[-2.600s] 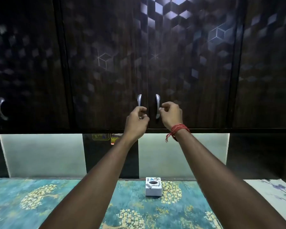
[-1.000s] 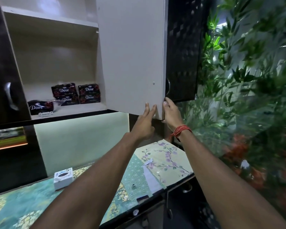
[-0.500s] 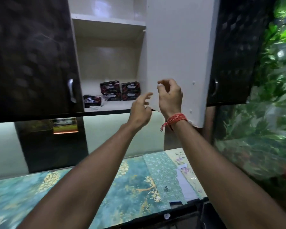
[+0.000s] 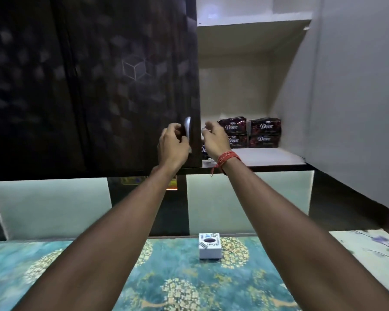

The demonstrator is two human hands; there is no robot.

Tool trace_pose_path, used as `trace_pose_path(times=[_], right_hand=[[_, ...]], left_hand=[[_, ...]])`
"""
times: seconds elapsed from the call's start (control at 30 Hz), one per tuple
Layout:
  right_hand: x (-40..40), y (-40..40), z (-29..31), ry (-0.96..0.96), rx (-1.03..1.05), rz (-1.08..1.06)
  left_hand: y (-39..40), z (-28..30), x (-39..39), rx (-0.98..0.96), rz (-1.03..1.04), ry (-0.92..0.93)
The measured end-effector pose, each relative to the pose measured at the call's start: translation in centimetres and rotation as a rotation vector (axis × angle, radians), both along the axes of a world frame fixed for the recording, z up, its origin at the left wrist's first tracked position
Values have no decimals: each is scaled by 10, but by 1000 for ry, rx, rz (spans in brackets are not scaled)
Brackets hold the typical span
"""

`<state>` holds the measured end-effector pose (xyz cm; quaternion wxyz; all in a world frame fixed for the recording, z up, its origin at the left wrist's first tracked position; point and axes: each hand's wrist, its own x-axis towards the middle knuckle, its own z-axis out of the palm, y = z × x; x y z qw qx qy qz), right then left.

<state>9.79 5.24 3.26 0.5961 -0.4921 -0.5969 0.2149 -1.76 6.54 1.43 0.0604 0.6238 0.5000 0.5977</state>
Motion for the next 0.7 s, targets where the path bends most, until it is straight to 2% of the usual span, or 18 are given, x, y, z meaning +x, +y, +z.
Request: trace_pose_path(times=[0.1,0.2,0.33,0.47,0.57,0.63,0.7], right_hand=[[1,43,-5,6,-27,42],[12,83,-16,85,-74,123],[3,34,-5,55,-56,116],[4,3,-9,165,-33,191],[-2,-18,-12,48,46,113],[-11,-32,-6,88,71,46],[-24,-54,1,168,54,77]], left_hand=[[13,1,0,-47,-123,50],[15,-2,9,-80,-151,3],[7,-3,13,-125,-106,-16],[-9,7,18,-201,-81,45],[-28,6,21,-181,-23,-100],[-54,-1,7,-155,-50,-160],[-84,-6,-16,-142,-125,-144]])
